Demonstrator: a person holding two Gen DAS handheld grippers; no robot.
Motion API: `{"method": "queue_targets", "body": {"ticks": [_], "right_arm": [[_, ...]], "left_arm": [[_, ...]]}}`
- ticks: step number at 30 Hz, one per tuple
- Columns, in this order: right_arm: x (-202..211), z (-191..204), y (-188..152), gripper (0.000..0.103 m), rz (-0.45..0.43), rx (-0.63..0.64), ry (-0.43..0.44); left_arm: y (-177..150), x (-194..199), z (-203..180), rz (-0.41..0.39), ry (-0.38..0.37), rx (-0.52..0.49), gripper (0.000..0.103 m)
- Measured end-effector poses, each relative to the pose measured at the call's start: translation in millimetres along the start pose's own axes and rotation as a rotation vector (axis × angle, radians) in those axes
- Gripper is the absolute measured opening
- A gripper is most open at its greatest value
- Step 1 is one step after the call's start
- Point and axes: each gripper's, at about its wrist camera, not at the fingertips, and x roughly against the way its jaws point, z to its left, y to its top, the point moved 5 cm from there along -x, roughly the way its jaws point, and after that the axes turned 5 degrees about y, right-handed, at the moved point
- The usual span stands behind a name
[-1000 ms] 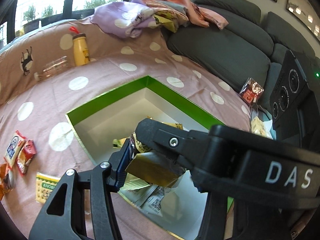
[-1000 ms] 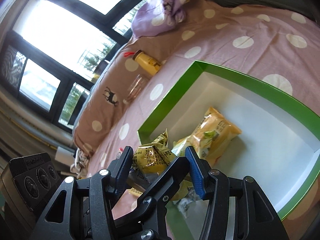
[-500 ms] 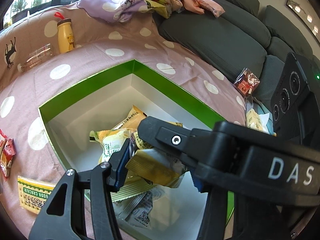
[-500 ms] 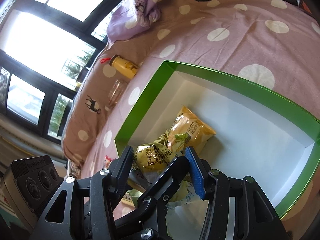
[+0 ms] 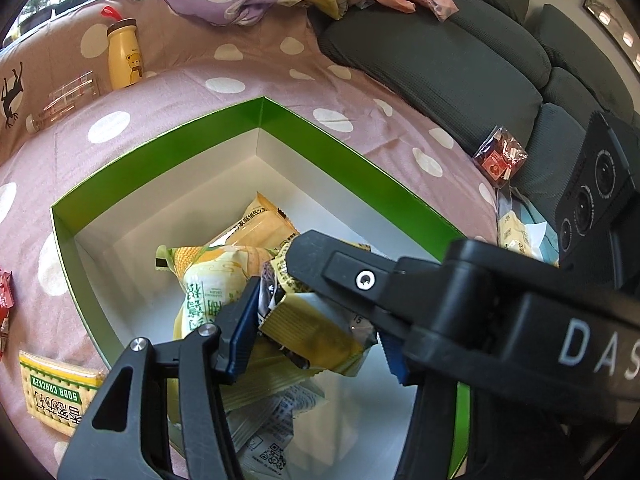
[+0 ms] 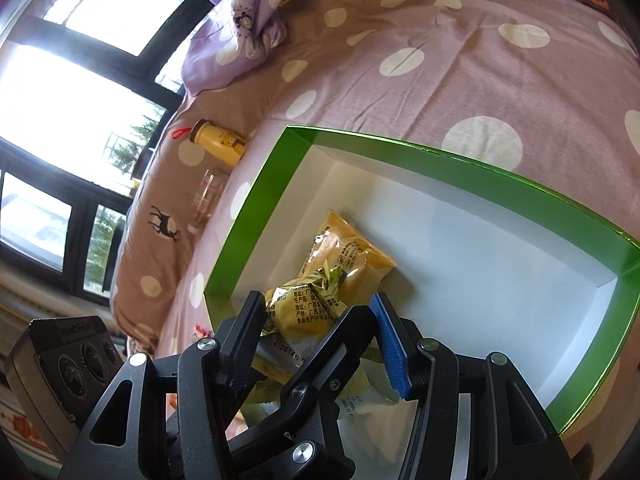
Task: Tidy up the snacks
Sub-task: 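Lower the gold packet into the box and open the right gripper, then move the open right gripper to the SODA CRACKER packet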
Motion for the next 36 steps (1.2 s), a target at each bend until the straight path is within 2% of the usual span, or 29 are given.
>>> {"method": "queue_targets", "body": {"ticks": [4,6,10,14,19,23,28,33,36], "right_arm": [[1,5,0,0.056,-0.012,0.026,0.008],[3,9,0,0.056,-0.027,0.044,0.011],[11,14,1,0.056,-0.075,0.066,-0.003],[19,16,3,0.058,-0.125,0.076,-0.039],[21,31,0,0.074,-0.135,0.114,0.008],[21,54,-10,0.079,-0.140,0.186,0.032],[8,90,-33,0.083,-0.108,0.308,0.036],[-21,119,-65,0.084,-0.009,0.412,0.047],[-41,128,-83,0.084,0.059,0.447,0.042]], "left_arm": [[0,8,3,-0.012,0.000,0.019,0.057],[0,17,5,-0.034,0.025,0.013,0.063],[-2,39,13,-0.084,0.099,0.003,0.081],[-7,64,29,-0.122,0.099,0.044,0.088],[-26,101,60,-0.172,0.145,0.129,0.092],[-51,131,95,-0.189,0.222,0.207,0.097],[-89,162,144,-0.207,0.346,0.340,0.099],[-125,185,182,-0.244,0.375,0.478,0.100],[-137,191,197,-0.249,0.420,0.531,0.100]]}}
